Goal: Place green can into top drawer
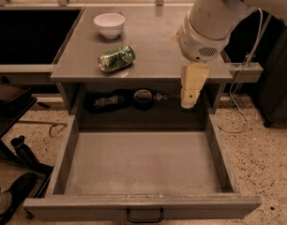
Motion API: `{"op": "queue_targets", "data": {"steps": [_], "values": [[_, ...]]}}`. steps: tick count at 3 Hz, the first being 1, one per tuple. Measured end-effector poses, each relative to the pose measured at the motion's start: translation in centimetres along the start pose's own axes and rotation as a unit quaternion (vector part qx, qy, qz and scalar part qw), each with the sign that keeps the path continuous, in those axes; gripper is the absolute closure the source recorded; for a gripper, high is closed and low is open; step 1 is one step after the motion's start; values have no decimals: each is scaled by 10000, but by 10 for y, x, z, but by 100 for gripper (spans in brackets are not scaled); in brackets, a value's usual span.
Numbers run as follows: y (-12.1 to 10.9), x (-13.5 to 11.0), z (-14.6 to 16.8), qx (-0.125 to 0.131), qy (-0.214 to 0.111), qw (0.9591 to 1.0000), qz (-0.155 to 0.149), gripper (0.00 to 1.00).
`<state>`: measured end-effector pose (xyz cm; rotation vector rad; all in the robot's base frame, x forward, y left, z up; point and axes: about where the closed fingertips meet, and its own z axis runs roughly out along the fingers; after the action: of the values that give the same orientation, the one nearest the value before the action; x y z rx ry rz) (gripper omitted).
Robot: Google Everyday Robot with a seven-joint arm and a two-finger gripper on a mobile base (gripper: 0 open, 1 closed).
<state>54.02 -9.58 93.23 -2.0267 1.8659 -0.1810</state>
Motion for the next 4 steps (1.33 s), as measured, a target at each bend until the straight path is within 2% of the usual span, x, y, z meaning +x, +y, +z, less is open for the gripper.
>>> {"op": "queue_targets", "data": {"steps": [1, 2, 3, 4], "values": [[0, 0, 0, 0, 0, 10000, -1, 0], [-11, -6, 6, 70, -79, 9998, -149, 0], [-49, -23, 20, 317, -348, 9983, -343, 0], [-93, -42, 41, 403, -519, 9963, -556, 0]]}}
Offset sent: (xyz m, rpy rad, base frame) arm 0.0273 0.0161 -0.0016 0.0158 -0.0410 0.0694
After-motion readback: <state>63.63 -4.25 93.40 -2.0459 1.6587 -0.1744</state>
